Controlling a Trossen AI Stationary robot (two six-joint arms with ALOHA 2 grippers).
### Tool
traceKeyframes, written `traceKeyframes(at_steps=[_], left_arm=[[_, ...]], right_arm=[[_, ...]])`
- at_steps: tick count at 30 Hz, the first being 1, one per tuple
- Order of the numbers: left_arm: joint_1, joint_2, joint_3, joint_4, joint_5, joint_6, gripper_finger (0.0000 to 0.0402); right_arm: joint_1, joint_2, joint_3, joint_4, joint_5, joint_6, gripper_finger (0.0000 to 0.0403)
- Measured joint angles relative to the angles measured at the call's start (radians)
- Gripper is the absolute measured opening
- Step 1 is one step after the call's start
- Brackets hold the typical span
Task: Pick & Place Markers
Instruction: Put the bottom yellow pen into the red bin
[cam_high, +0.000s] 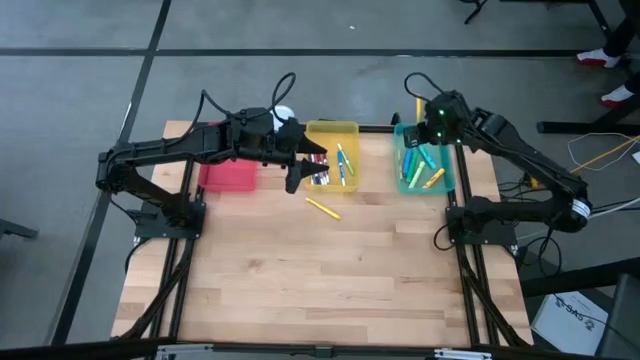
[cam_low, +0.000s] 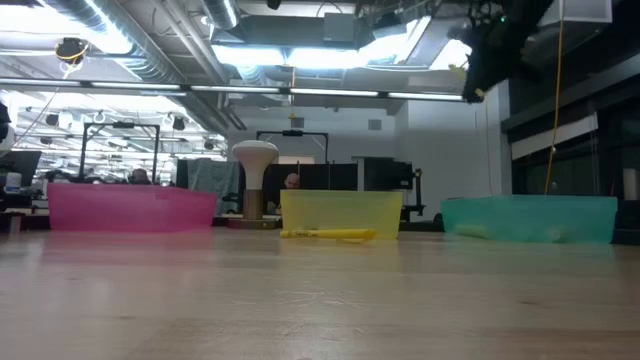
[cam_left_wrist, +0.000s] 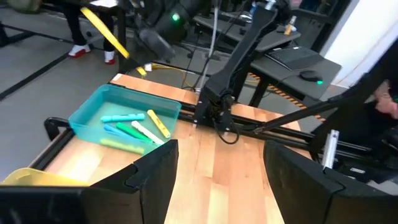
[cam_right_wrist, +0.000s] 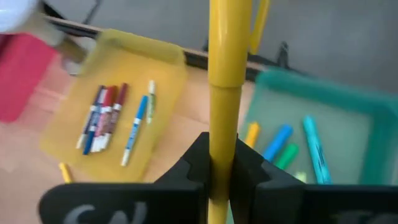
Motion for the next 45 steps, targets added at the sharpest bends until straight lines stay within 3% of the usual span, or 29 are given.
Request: traceKeyframes(at_steps=[19, 45], left_arm=[[0.000, 0.000, 0.000, 0.000, -0.029, -0.007, 0.0230], [0.000, 0.001, 0.000, 0.000, -0.029, -0.023, 0.0230]], right_arm=[[-0.081, 0.038, -0.288, 0.025, -0.019, 0.187, 0.0029], [-0.177, 0.416, -0.300, 0.078, -0.174, 0.135, 0.0029]])
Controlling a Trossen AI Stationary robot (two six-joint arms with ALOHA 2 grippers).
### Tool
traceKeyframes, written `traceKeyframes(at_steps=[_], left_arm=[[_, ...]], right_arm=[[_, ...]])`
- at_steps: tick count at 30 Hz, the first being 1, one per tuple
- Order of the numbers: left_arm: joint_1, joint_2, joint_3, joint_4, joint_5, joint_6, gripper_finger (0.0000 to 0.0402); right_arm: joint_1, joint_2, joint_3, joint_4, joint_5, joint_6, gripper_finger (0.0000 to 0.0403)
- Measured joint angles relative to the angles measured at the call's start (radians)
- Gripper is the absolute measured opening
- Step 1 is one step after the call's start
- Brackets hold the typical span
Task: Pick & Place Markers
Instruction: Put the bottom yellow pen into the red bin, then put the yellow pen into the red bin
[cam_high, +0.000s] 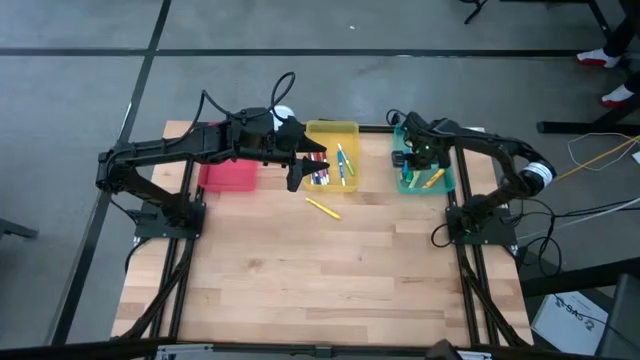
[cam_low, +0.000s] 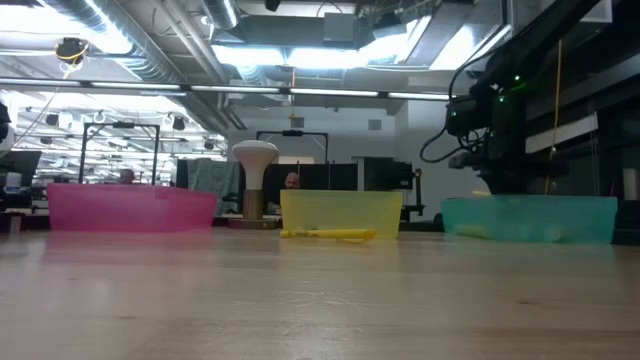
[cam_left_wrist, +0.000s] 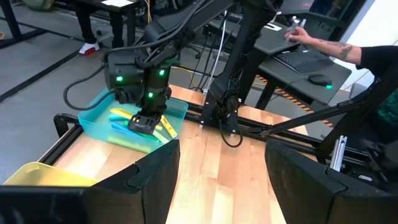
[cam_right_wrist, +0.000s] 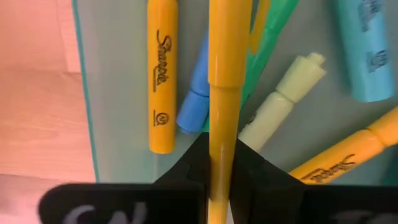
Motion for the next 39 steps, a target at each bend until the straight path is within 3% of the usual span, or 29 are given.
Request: traceKeyframes(at_steps=[6, 16, 24, 30, 39], left_arm=[[0.000, 0.000, 0.000, 0.000, 0.000, 0.000, 0.0230], [0.000, 0.000, 0.000, 0.000, 0.000, 0.000, 0.0230], [0.000, 0.000, 0.000, -0.006, 0.000, 0.000, 0.0230], [0.000, 0.000, 0.000, -0.011, 0.000, 0.000, 0.0230], [-0.035, 0.023, 0.000, -0.014, 0.003, 0.057, 0.0230]], right_arm=[[0.000, 0.017, 0.000, 0.010, -0.012, 0.000, 0.0039], [0.000, 0.017, 0.000, 0.024, -0.026, 0.000, 0.0120], [0.027, 0.001, 0.000, 0.070, -0.155, -0.076, 0.0132], [0.079, -0.109, 0.000, 0.074, -0.170, -0.083, 0.0133], [0.156, -0.428, 0.000, 0.109, -0.190, -0.081, 0.0133]])
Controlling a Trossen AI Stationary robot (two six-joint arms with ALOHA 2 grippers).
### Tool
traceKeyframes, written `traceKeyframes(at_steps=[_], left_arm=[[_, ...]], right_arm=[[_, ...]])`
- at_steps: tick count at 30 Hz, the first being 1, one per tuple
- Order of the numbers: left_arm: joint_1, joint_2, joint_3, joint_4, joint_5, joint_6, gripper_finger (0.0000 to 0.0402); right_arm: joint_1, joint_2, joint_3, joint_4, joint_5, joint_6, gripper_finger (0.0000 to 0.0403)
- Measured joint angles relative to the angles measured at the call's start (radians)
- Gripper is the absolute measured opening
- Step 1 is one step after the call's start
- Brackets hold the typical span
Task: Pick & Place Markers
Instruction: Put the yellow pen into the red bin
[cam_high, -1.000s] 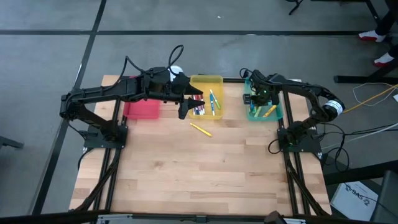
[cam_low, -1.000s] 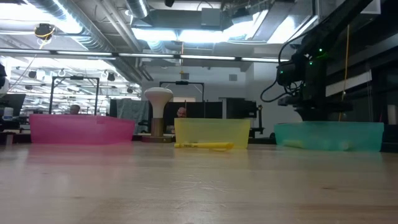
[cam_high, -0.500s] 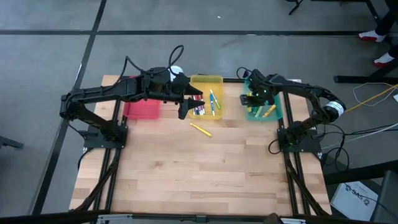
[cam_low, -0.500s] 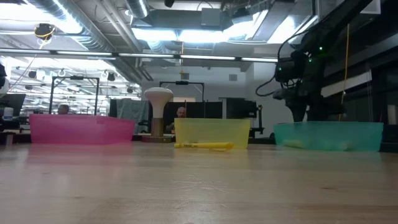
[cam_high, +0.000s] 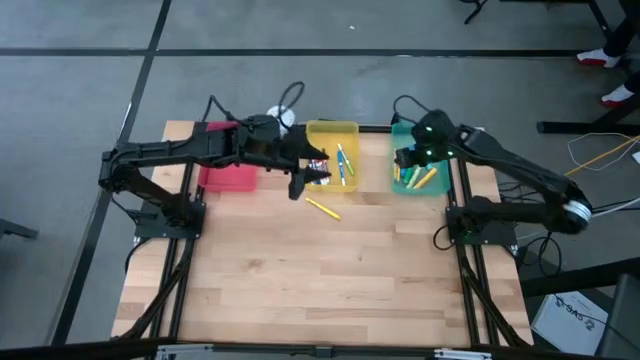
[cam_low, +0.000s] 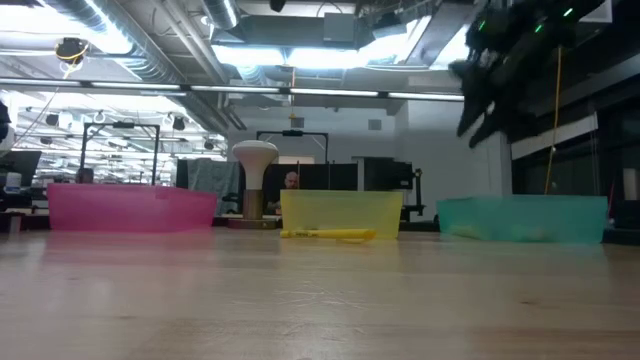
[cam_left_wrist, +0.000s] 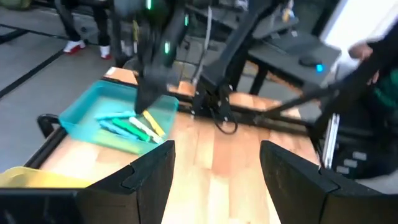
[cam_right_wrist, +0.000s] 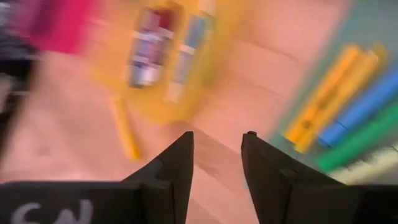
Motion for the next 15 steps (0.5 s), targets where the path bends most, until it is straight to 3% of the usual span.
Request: traceKeyframes(at_steps=[8, 15], left_arm=[[-0.070, 0.093, -0.001, -0.045, 0.014, 0.159, 0.0230], [-0.084, 0.200, -0.001, -0.128, 0.070, 0.260, 0.0230]], right_arm=[[0.098, -0.274, 0.000, 0.129, -0.065, -0.012, 0.0133], [0.147, -0.394, 0.000, 0.183, -0.058, 0.014, 0.0133]])
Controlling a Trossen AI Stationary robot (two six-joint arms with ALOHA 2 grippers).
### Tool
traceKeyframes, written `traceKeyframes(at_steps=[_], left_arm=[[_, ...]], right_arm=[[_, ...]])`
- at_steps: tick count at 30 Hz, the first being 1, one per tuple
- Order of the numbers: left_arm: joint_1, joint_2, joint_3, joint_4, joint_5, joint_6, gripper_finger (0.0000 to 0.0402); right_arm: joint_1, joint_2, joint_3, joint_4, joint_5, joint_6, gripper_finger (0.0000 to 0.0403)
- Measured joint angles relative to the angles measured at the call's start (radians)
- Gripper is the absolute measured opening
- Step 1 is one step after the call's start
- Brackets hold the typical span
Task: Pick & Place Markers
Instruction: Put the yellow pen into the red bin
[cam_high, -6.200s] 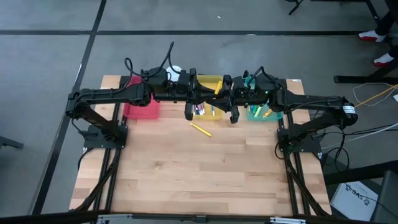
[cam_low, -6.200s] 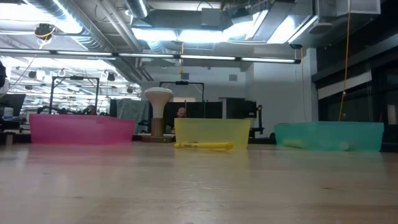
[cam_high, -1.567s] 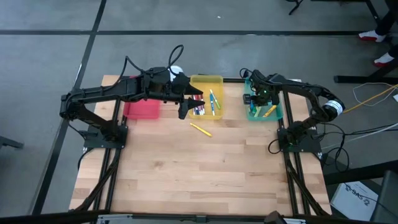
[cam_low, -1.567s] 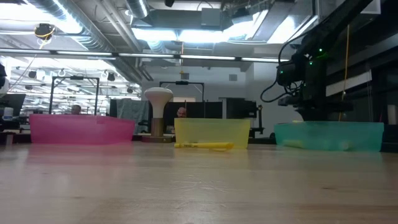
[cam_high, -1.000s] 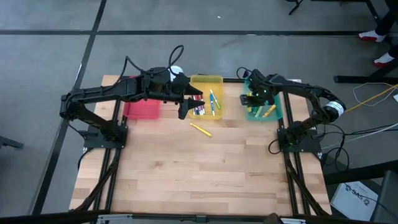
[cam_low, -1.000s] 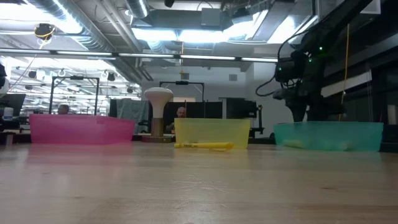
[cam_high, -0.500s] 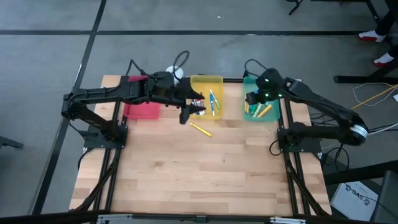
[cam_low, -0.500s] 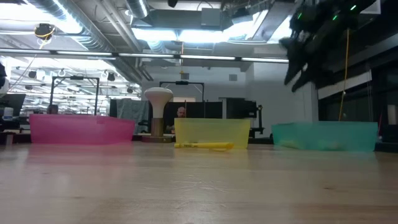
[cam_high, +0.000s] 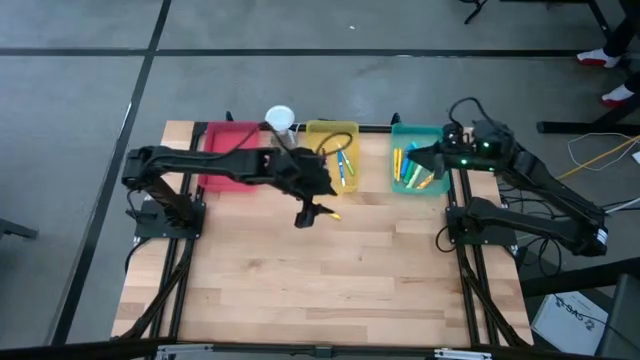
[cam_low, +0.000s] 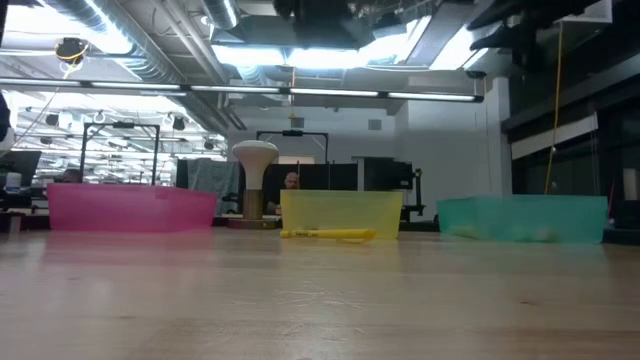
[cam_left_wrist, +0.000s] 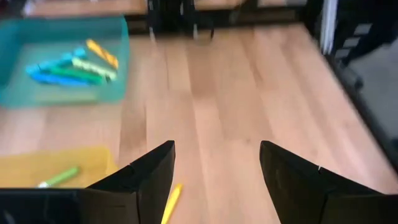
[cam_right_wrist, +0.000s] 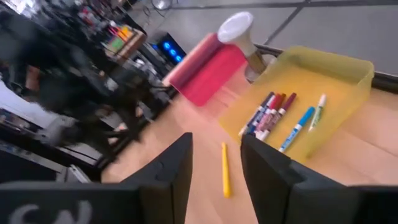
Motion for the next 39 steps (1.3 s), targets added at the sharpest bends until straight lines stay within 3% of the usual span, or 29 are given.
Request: traceKeyframes(at_steps=[8, 17, 27, 39], left_arm=[[0.004, 0.122, 0.000, -0.081, -0.012, 0.135, 0.0230], [0.014, 0.238, 0.003, -0.105, -0.121, 0.302, 0.0230], [0.030, 0.321, 0.002, -0.119, -0.142, 0.427, 0.0228], [0.064, 0.411, 0.002, -0.116, -0.132, 0.444, 0.0226]], right_arm=[[0.035, -0.012, 0.000, -0.002, 0.002, 0.045, 0.0133], [0.079, 0.022, 0.000, -0.001, 0.073, 0.040, 0.0133], [0.117, 0.072, 0.000, -0.002, 0.073, 0.038, 0.0133], [0.129, 0.089, 0.000, -0.002, 0.072, 0.037, 0.0133]])
